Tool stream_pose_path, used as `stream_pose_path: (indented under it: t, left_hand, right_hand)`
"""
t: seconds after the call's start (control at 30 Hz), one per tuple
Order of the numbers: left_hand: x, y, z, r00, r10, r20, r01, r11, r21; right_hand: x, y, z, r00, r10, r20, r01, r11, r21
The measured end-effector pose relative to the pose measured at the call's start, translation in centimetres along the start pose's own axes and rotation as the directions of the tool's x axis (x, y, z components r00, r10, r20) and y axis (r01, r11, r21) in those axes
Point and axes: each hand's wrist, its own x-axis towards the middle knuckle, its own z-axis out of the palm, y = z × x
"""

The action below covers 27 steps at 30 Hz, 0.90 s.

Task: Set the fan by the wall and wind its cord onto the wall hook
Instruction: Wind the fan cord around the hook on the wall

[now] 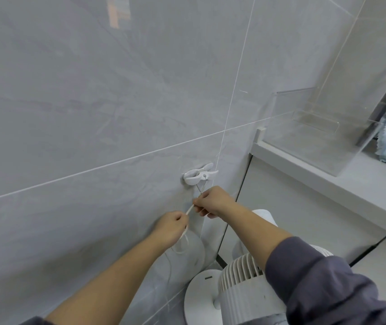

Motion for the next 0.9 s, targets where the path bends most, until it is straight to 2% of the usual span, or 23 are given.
stream_pose_path:
  t: [0.13, 0.23, 0.3, 0.37, 0.4, 0.5, 0.6, 0.9]
  left_hand:
    - [-0.3, -0.3, -1.0, 0.976, 0.042, -0.214, -0.058, 0.996, -0.071]
    - [-0.3, 0.3, -1.0, 0.955, 0.017, -0.297, -0.068, 0.985, -0.161]
    - [-0.2, 0.7, -1.1, 0.941, 0.018, -0.337, -0.082, 0.981, -0.176]
    - [-0.3, 1.1, -1.3, 0.931, 0.028, -0.363, -0.096, 0.981, -0.17]
    - [-0.3, 1.3, -1.3, 0.927, 0.03, -0.373, -0.101, 0.98, -0.171]
    - [-0.6, 1.6, -1.4, 0.915, 0.043, -0.401, -0.116, 0.98, -0.161]
    - [-0.7, 1.9, -1.6, 0.9, 0.079, -0.429, -0.148, 0.98, -0.132]
    - [-1.1, 5.3, -2.6, 0.843, 0.236, -0.484, -0.297, 0.953, -0.052]
  right_hand:
    - [-0.4, -0.3, -0.6, 1.0, -0.018, -0.016, 0.018, 0.999, 0.034]
    - [-0.7, -0.4, -1.5, 0.988, -0.053, -0.143, 0.067, 0.993, 0.094]
    - [-1.0, -0.9, -2.0, 0.975, -0.021, -0.222, 0.081, 0.962, 0.261]
    - [-1.6, -1.6, -2.5, 0.984, 0.059, -0.168, 0.023, 0.895, 0.446]
    - [-1.9, -2.1, -2.6, 0.99, 0.093, -0.109, -0.031, 0.881, 0.471]
    - [-2.1, -3.6, -2.2, 0.988, 0.151, 0.02, -0.144, 0.88, 0.453]
    - [-1.6, -4.7, -1.8, 0.979, 0.203, 0.027, -0.191, 0.856, 0.48]
    - [-0.9, -4.0, -3.1, 0.991, 0.119, 0.053, -0.128, 0.965, 0.227]
